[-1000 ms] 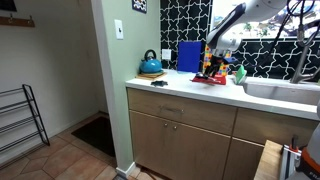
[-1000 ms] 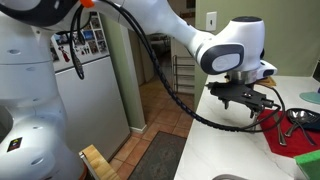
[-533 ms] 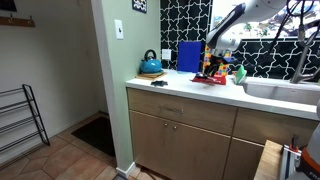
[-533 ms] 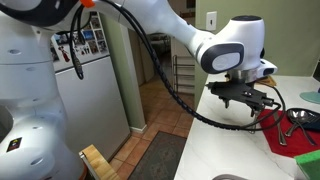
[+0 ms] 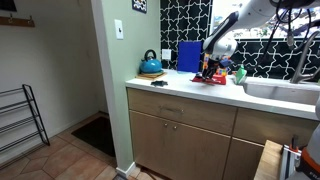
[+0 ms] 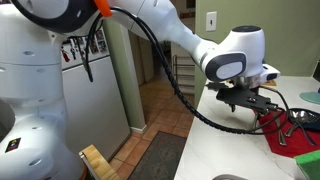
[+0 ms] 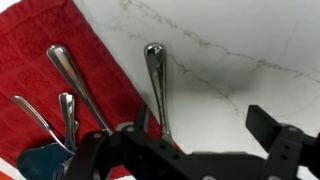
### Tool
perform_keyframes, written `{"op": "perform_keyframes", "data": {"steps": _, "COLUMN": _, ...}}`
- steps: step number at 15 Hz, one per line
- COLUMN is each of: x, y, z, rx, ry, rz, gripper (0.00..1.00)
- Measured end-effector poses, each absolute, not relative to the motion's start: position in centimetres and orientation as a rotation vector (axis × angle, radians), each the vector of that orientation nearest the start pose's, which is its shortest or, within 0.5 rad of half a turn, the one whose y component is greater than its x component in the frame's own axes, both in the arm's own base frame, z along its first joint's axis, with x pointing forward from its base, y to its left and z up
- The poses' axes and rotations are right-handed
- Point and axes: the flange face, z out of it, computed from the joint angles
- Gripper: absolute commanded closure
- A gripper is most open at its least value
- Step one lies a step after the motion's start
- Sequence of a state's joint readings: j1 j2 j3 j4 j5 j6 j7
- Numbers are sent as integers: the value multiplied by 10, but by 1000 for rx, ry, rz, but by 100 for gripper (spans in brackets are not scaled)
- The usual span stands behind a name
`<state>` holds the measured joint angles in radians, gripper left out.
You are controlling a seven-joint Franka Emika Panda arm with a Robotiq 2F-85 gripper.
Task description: Pick up the silver bread knife from the kitchen counter and put it on the red mat
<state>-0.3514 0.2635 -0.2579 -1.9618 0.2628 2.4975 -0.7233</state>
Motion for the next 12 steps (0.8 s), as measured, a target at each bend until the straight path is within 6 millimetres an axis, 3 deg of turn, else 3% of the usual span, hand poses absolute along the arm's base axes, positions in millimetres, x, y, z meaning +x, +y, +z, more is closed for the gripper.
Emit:
{"op": "perform_keyframes", "data": {"steps": 5, "x": 530, "y": -363, "z": 361, "rx": -3187, "ry": 93, "rz": -464, "gripper": 3}}
{"op": "perform_keyframes", "data": {"steps": 6, "x": 531, "y": -365, "z": 359, "rx": -3187, "ry": 96, "rz": -460, "gripper": 12}}
{"op": "perform_keyframes", "data": {"steps": 7, "x": 532, "y": -367, "z": 356, "rx": -3188, "ry": 98, "rz": -456, "gripper": 14}}
{"op": "perform_keyframes", "data": {"steps": 11, "x": 537, "y": -374, "z": 346, "rx": -3189, "ry": 112, "rz": -444, "gripper": 46}}
{"op": "perform_keyframes", "data": {"steps": 12, "x": 539, "y": -375, "z": 345, "rx": -3188, "ry": 118, "rz": -445, "gripper": 60}}
